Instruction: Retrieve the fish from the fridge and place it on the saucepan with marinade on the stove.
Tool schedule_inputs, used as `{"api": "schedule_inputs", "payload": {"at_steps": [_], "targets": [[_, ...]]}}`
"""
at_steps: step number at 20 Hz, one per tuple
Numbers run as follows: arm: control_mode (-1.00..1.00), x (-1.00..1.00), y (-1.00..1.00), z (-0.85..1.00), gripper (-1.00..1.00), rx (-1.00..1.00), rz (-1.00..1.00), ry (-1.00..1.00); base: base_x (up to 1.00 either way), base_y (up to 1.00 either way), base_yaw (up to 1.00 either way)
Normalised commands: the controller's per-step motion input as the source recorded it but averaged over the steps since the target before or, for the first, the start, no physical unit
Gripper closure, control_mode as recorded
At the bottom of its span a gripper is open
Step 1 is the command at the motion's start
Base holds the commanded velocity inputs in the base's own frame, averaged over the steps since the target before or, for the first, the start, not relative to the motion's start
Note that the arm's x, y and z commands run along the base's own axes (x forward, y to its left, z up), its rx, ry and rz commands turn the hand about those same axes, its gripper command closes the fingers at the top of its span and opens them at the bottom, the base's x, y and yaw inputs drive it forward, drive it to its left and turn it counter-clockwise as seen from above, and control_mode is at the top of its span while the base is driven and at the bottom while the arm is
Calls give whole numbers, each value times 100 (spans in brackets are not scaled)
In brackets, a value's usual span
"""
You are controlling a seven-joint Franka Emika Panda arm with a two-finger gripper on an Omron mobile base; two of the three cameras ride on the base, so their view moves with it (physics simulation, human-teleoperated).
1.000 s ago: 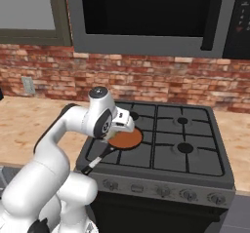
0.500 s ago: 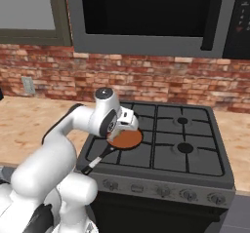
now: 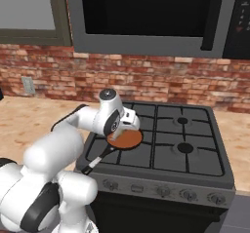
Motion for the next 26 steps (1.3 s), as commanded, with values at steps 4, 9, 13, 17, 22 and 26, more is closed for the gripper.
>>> {"api": "schedule_inputs", "payload": {"at_steps": [4,9,13,17,22,26], "targets": [[-100,21,-3,-28,100,0,0,0,0,0,0],[-100,22,-1,-23,100,0,0,0,0,0,0],[-100,22,0,-18,100,0,0,0,0,0,0],[-100,22,0,-14,100,0,0,0,0,0,0],[-100,11,0,-9,100,0,0,0,0,0,0],[-100,8,0,-8,100,0,0,0,0,0,0]]}}
